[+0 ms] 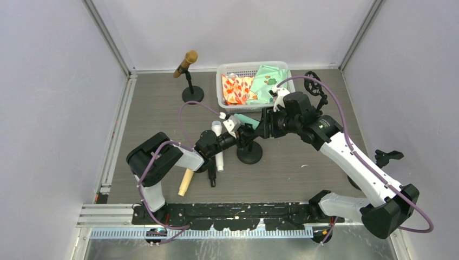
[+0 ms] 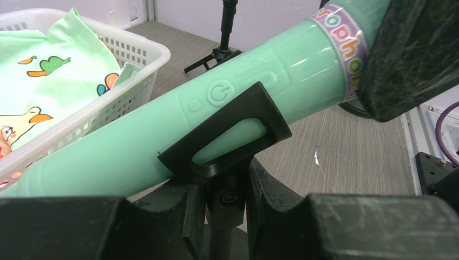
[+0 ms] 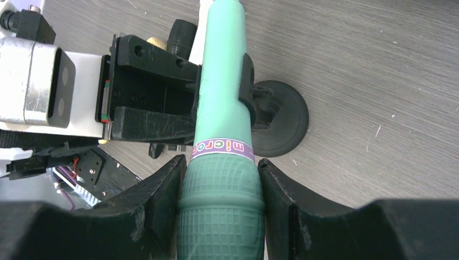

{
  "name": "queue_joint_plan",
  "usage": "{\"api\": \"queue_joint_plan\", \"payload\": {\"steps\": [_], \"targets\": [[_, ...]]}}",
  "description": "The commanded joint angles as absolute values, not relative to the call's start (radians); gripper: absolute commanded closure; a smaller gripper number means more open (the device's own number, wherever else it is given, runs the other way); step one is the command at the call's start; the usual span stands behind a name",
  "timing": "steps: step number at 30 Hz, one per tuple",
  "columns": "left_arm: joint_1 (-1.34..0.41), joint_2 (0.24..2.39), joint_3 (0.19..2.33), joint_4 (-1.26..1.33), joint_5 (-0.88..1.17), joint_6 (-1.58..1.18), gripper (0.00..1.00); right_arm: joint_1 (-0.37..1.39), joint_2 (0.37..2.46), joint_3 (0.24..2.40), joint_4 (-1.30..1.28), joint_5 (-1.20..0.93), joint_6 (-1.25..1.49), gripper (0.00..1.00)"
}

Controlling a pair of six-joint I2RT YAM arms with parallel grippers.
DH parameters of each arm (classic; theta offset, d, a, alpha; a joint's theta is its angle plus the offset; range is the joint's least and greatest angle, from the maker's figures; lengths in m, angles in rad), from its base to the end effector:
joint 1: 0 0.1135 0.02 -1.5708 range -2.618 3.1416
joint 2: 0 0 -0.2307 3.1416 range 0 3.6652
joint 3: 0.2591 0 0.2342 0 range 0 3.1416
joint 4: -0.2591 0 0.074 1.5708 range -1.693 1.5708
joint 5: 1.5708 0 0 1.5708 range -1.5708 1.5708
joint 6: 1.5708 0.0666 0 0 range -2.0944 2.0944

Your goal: Attach the microphones to the stand

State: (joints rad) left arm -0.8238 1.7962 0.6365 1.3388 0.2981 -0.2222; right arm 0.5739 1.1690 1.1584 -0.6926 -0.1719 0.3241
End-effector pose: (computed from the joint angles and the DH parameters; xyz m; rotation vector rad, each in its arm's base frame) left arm 0.2251 -0.2719 0.1793 0.6850 1.3199 -1.0657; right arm 0.2149 0.1525 0.2931 -0.3856 2.3191 0.6547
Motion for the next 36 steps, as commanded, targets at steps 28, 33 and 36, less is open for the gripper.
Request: {"api": "queue_joint_plan", "payload": {"steps": [28, 33, 36], "targets": [[-0.862, 1.576, 0.639, 1.235, 0.214, -0.15, 1.0, 0.569, 0.872, 1.269, -0.48, 0.053, 0.237, 0.15], [-0.845, 1.397, 0.659, 1.066, 0.101, -0.119, 1.0, 0.569, 0.8, 1.225, -0.467, 0.117, 0.225, 0.15], [-0.797, 1.273, 0.684, 0.933, 0.039, -0.109, 1.0, 0.569, 0.788, 1.194, -0.472, 0.128, 0.224, 0.15]]}}
